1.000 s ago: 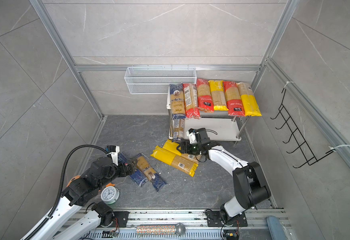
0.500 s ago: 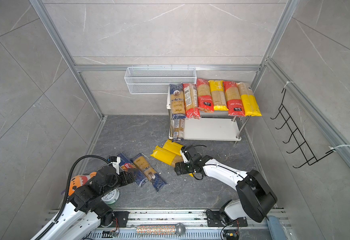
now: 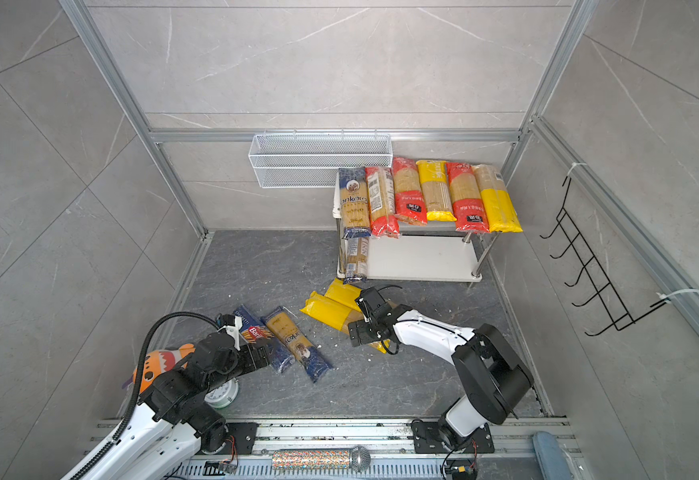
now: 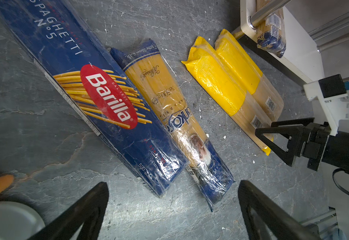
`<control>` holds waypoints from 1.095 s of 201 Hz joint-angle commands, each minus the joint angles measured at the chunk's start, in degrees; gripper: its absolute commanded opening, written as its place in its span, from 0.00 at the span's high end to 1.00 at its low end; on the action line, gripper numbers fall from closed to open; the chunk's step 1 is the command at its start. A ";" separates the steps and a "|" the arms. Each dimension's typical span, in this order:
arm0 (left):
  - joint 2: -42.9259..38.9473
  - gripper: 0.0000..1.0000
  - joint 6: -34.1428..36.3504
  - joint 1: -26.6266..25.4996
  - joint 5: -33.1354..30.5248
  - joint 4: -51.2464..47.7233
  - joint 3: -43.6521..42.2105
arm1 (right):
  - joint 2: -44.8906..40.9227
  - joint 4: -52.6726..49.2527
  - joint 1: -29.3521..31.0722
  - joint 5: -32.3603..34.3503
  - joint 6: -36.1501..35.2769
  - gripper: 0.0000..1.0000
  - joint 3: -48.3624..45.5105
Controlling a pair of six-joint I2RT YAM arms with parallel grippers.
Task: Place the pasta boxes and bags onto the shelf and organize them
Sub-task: 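Draw the right gripper back down onto the yellow-banded spaghetti bags, then lower the right gripper onto one yellow-banded bag and close it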
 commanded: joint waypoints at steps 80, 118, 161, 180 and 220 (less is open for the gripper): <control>-2.68 0.00 2.16 -0.12 -1.59 -0.25 1.85 | 1.29 3.83 1.56 -11.22 6.66 0.00 -1.53; -5.04 0.00 2.85 -0.10 -1.99 -2.26 2.32 | -0.24 5.28 4.83 -13.99 9.62 0.00 -2.50; -6.61 0.00 3.17 -0.09 -1.49 -2.63 2.69 | -4.01 -4.42 5.62 -5.50 5.90 0.00 1.75; -6.86 0.00 3.23 -0.12 -1.57 -2.56 2.63 | -3.22 -7.27 5.65 -2.18 3.04 0.00 4.01; -6.86 0.00 3.31 -0.05 -1.73 -2.54 2.80 | 2.58 -4.95 5.65 -2.17 -1.12 0.00 7.70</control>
